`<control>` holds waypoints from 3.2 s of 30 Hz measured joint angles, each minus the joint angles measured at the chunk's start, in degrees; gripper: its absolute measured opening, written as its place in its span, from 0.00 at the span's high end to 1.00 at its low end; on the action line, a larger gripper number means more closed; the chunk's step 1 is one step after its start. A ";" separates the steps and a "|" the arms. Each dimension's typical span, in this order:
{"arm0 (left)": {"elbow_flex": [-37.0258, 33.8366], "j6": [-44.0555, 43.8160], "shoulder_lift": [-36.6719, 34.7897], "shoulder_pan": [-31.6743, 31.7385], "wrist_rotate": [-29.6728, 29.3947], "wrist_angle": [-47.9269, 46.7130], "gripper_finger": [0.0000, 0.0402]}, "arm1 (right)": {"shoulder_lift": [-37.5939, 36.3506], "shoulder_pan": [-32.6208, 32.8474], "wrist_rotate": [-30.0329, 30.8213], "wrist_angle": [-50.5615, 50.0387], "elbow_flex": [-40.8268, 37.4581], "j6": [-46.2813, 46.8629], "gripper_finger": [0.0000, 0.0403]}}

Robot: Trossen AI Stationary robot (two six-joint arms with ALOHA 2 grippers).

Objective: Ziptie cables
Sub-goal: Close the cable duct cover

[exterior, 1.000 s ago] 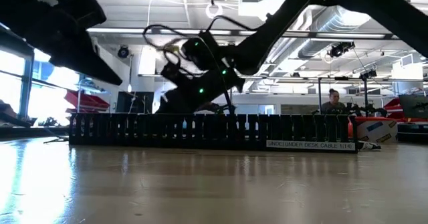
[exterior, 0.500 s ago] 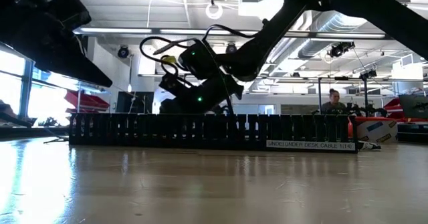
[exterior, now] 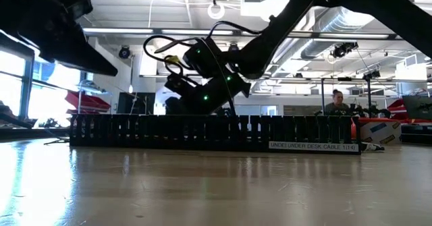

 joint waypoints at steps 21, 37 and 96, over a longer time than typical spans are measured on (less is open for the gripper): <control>4.32 15.20 -9.21 -1.52 -8.30 -4.53 0.89 | -20.61 6.60 11.63 -19.81 -0.73 4.74 0.48; 1.86 15.53 -14.92 -1.04 -3.56 -4.92 0.99 | -19.04 16.14 9.70 -19.97 0.10 22.88 0.48; -14.65 0.66 -4.17 1.89 12.64 21.02 1.00 | -12.91 18.41 10.71 -23.71 5.72 17.24 0.48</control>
